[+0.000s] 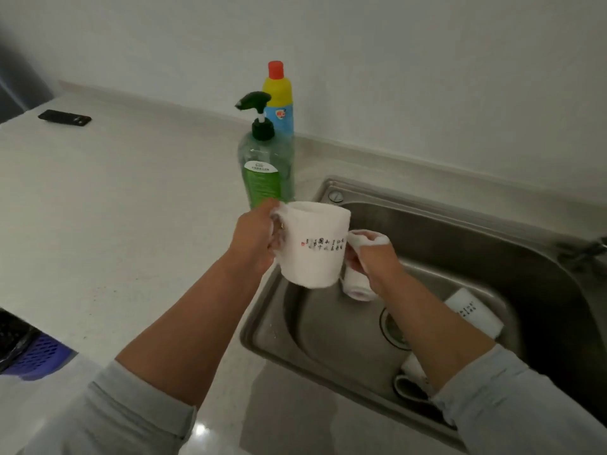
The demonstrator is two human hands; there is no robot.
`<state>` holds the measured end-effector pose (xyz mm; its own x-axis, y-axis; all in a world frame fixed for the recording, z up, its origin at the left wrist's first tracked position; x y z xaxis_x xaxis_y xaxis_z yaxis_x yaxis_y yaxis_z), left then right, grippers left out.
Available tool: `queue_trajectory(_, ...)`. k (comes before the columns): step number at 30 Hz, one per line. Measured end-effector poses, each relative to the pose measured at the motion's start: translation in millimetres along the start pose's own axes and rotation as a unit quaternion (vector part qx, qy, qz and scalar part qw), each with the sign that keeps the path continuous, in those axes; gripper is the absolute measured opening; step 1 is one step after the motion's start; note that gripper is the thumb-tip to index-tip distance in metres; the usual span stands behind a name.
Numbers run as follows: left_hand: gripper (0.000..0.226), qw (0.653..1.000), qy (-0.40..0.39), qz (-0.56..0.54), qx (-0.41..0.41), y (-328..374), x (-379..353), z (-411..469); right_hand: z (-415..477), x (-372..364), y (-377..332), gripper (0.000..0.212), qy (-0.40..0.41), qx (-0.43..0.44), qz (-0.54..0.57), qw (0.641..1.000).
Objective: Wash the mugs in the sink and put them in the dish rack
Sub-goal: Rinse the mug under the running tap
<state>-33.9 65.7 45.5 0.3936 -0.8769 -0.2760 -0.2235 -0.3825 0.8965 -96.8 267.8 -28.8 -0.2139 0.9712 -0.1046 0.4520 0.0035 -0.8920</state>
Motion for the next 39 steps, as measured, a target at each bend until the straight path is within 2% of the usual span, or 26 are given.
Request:
queue_trajectory(2,0.03,0.989,-0.056,0.138,0.005,-14.5,-52.2,-0.8,-14.2,51.1,5.0,0.007,0.037,-0.009,-0.025,0.999)
queue_trajectory(3,0.034,0.968,-0.091,0.235,0.013,-24.4,-81.3,-3.7,-22.3,78.9,8.1,0.009,0.058,-0.011,-0.05,0.997)
queue_trajectory(5,0.04,0.891,-0.181,0.416,0.016,-50.1,-140.9,-14.2,-42.1,135.3,15.5,0.01,0.105,-0.016,-0.074,0.992)
queue_trajectory(7,0.042,0.804,-0.25,0.54,0.013,-78.3,-189.6,-25.4,-63.7,188.6,18.9,0.004,0.147,-0.013,-0.068,0.987)
queue_trajectory(10,0.038,0.714,-0.295,0.633,0.048,-117.3,-238.2,-35.3,-93.3,264.4,10.6,0.008,0.216,0.011,-0.102,0.971)
queue_trajectory(13,0.05,0.658,-0.309,0.68,0.095,-149.4,-268.7,-42.8,-108.5,320.7,-0.1,0.012,0.272,0.04,-0.133,0.952)
queue_trajectory(14,0.052,0.657,-0.315,0.675,0.118,-160.1,-275.5,-45.3,-110.5,333.5,-2.8,0.016,0.282,0.043,-0.139,0.948)
queue_trajectory(15,0.052,0.673,-0.322,0.649,0.149,-171.9,-280.7,-47.1,-110.8,343.9,-6.5,0.02,0.29,0.047,-0.15,0.944)
queue_trajectory(18,0.052,0.748,-0.311,0.534,0.242,-199.4,-289.4,-49.8,-109.3,366.7,-17.6,0.028,0.31,0.054,-0.178,0.932)
queue_trajectory(20,0.053,0.774,-0.296,0.495,0.263,-212.4,-292.9,-44.6,-105.8,377.6,-24.5,0.027,0.318,0.064,-0.191,0.926)
queue_trajectory(24,0.04,0.812,-0.305,0.442,0.23,-220.3,-306.2,-35.5,-98.2,399.1,-40.3,0.028,0.346,0.084,-0.201,0.913)
queue_trajectory(26,0.035,0.851,-0.301,0.382,0.198,-217.9,-313.9,-29.7,-92.0,405.4,-45.2,0.028,0.347,0.084,-0.201,0.912)
queue_trajectory(29,0.035,0.906,-0.255,0.295,0.162,-208.8,-319.0,-18.0,-83.2,410.6,-53.4,0.011,0.351,0.095,-0.21,0.908)
queue_trajectory(33,0.036,0.929,-0.24,0.256,0.121,-199.1,-330.1,-4.5,-80.7,431.0,-59.0,0.008,0.388,0.065,-0.222,0.892)
queue_trajectory(35,0.033,0.934,-0.23,0.247,0.114,-196.1,-331.0,-0.3,-76.5,436.2,-57.7,0.017,0.386,0.047,-0.222,0.894)
queue_trajectory(37,0.031,0.937,-0.223,0.246,0.106,-195.0,-330.5,4.3,-74.1,439.8,-56.7,0.009,0.384,0.039,-0.206,0.899)
queue_trajectory(39,0.032,0.937,-0.224,0.248,0.103,-195.5,-330.4,7.7,-73.4,443.6,-53.6,0.023,0.391,0.036,-0.178,0.902)
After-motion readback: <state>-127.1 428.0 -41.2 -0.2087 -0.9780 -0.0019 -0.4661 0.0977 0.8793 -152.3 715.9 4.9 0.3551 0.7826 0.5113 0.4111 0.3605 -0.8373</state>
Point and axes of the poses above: each hand's wrist, its own z-axis towards the middle knuckle, its own x-axis out of the back of the hand, y = z × x, the point moved 10 cm from there along z, towards the middle knuckle, and after that the axes turned 12 degrees about -y, right-handed, at the moved point
